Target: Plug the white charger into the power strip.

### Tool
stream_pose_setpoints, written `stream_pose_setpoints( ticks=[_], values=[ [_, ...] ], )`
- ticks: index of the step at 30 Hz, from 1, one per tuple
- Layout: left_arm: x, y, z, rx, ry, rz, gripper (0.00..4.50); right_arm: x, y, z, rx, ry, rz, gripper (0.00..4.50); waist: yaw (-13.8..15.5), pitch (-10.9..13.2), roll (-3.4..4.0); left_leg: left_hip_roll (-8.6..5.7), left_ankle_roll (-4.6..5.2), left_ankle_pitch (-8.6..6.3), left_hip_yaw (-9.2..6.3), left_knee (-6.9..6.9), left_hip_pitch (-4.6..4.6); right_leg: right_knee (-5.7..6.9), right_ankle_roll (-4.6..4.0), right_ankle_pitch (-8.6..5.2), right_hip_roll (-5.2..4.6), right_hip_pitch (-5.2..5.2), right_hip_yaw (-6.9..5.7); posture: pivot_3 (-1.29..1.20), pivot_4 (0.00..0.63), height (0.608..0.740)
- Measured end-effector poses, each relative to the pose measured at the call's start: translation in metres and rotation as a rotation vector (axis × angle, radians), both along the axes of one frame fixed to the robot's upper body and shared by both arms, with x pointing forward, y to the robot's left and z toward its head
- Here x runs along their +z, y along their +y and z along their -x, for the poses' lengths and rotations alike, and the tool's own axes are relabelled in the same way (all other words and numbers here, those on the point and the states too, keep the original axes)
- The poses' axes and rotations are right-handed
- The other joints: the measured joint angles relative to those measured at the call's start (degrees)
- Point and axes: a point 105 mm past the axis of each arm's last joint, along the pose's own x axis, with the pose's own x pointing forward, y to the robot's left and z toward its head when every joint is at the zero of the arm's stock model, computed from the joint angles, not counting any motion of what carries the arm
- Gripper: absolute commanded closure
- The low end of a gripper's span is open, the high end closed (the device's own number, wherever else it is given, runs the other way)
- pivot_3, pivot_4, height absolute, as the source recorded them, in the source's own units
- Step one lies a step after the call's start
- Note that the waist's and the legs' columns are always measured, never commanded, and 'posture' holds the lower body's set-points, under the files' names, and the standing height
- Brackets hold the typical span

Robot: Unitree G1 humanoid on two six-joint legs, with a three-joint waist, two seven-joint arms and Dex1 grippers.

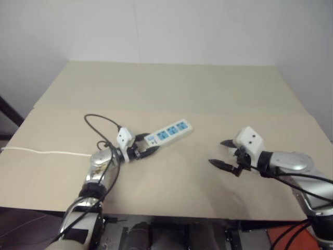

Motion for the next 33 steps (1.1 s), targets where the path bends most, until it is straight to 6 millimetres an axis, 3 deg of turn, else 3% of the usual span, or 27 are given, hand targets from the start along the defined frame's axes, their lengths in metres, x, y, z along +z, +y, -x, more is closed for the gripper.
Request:
stream_pose_setpoints(
  ticks=[7, 10, 15, 21, 27, 33],
  values=[
    [0.001, 0.000, 0.010, -0.062, 0.008, -0.011, 1.28, 0.002, -0.004, 0.002, 0.018, 0.005, 0.033, 0.00, -0.1, 0.0, 0.00, 0.02, 0.00, 0.00, -0.02, 0.00, -0.10, -0.03, 0.00, 0.00, -0.01, -0.08, 0.01, 0.00, 0.150, 0.740],
    [0.001, 0.000, 0.017, -0.112, 0.021, -0.020, 1.28, 0.016, -0.006, 0.001, 0.078, -0.036, 0.090, 0.00, -0.2, 0.0, 0.00, 0.02, 0.00, 0.00, -0.01, 0.00, -0.06, -0.05, 0.00, 0.00, -0.02, -0.05, 0.01, 0.00, 0.150, 0.740],
    [0.001, -0.001, 0.024, -0.192, 0.049, -0.053, 1.28, 0.036, -0.025, -0.005, 0.399, -0.239, 0.533, 0.00, -0.3, 0.0, 0.01, 0.01, 0.00, 0.00, 0.27, 0.00, -0.03, -0.14, 0.10, -0.06, 0.00, -0.01, -0.06, 0.00, 0.150, 0.740],
    [0.002, -0.003, 0.024, -0.227, 0.049, -0.074, 1.28, 0.027, -0.026, -0.012, 0.906, -0.323, 0.910, 0.00, -1.4, 0.0, -0.01, 0.01, -0.01, 0.00, 0.36, 0.00, -0.02, -0.09, 0.03, -0.01, 0.00, -0.04, -0.01, 0.00, 0.150, 0.740],
    [0.004, -0.010, 0.023, -0.240, 0.042, -0.069, 1.28, 0.015, -0.027, -0.025, 1.197, -0.365, 1.129, 0.00, -1.2, 0.0, -0.02, 0.04, -0.01, 0.00, 0.29, 0.00, -0.05, -0.08, 0.00, 0.00, -0.05, -0.05, -0.03, 0.00, 0.150, 0.740],
    [0.003, -0.012, 0.022, -0.225, 0.042, -0.059, 1.28, 0.001, -0.030, -0.038, 1.303, -0.361, 1.216, 0.00, -1.2, 0.0, -0.01, 0.03, -0.01, 0.01, 0.14, 0.00, -0.03, -0.01, -0.02, 0.01, -0.11, -0.12, 0.09, 0.00, 0.150, 0.740]
  ],
)
